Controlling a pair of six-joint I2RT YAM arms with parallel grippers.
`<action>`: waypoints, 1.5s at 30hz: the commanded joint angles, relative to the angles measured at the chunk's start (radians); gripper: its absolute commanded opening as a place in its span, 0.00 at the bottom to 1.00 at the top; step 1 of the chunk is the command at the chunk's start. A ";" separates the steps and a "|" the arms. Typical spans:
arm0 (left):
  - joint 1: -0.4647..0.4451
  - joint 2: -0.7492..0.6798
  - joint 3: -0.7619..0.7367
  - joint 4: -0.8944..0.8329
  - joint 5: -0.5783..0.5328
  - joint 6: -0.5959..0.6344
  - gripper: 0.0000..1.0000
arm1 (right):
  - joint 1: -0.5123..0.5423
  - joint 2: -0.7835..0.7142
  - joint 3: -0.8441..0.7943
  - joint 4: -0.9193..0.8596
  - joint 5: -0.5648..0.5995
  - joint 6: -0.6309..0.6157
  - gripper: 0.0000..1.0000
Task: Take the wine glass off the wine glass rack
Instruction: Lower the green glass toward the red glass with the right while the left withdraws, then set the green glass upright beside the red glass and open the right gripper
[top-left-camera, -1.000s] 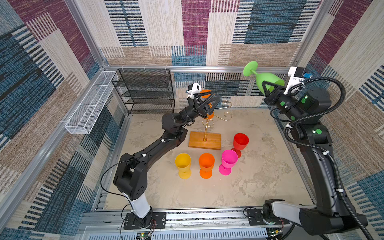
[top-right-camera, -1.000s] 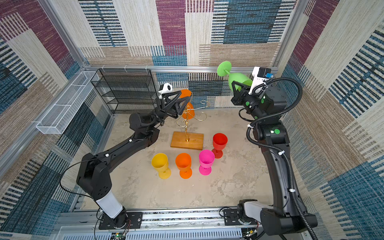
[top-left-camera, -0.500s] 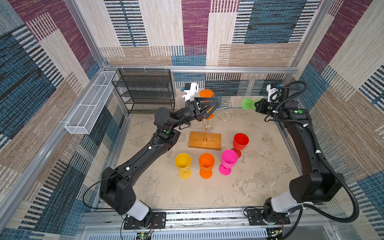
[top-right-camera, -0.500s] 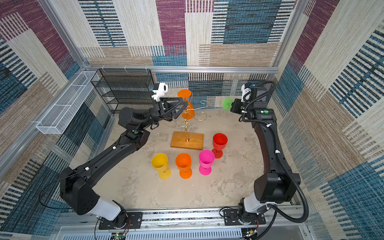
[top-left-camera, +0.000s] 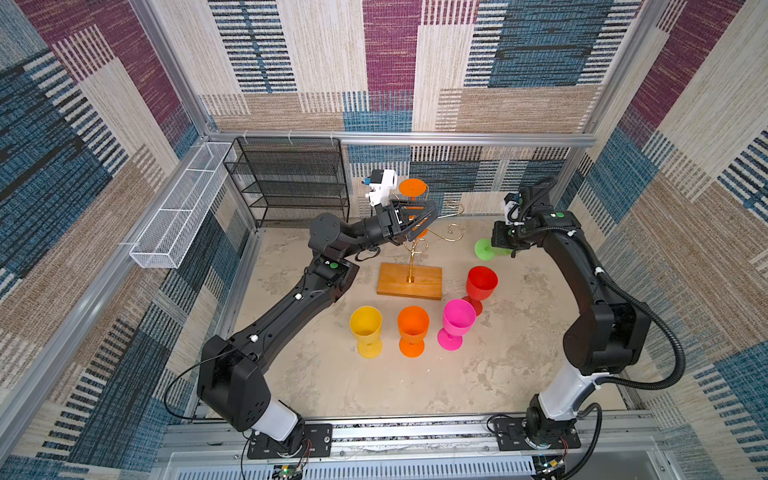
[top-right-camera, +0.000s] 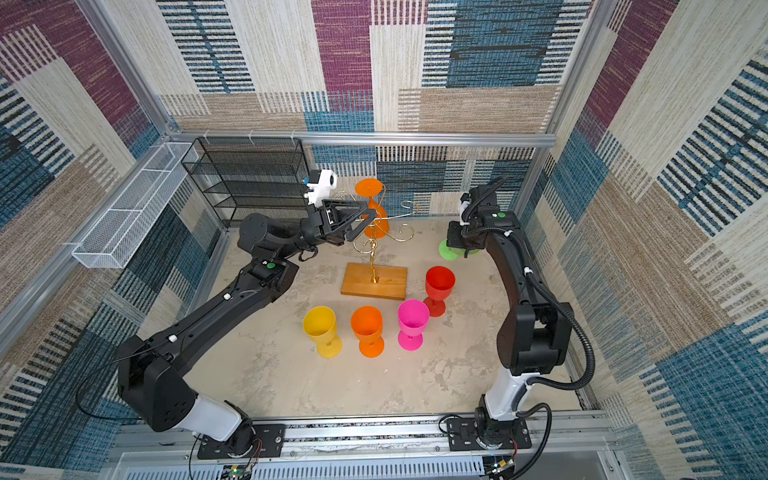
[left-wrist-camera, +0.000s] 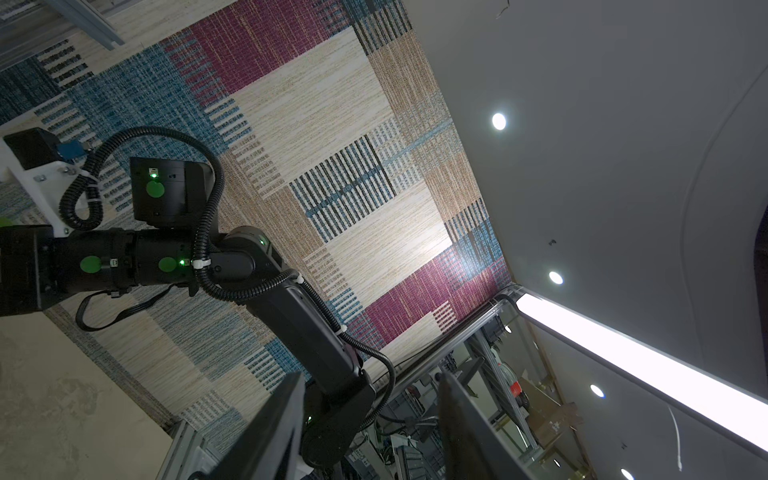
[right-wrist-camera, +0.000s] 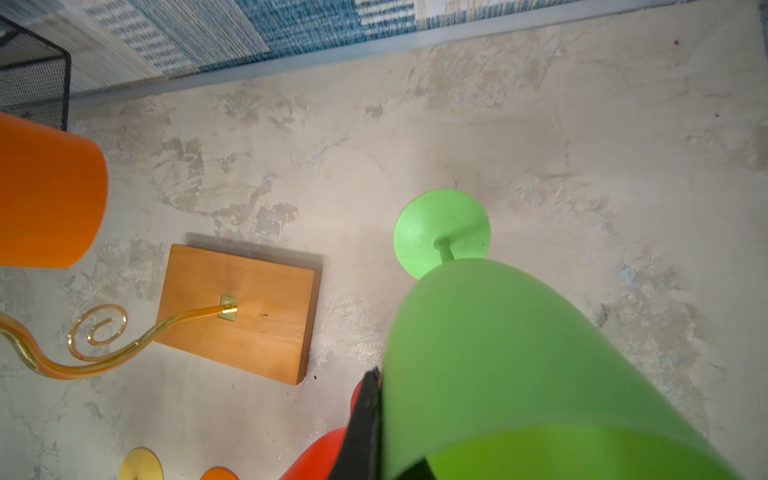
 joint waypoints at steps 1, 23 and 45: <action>0.001 -0.014 0.006 -0.027 0.031 0.064 0.55 | 0.025 0.018 -0.011 -0.031 0.042 -0.025 0.00; 0.001 -0.005 0.010 -0.048 0.053 0.071 0.55 | 0.043 0.099 0.017 -0.097 0.050 -0.043 0.00; 0.002 0.033 0.009 0.031 0.064 0.004 0.56 | 0.057 0.141 0.068 -0.164 0.059 -0.061 0.05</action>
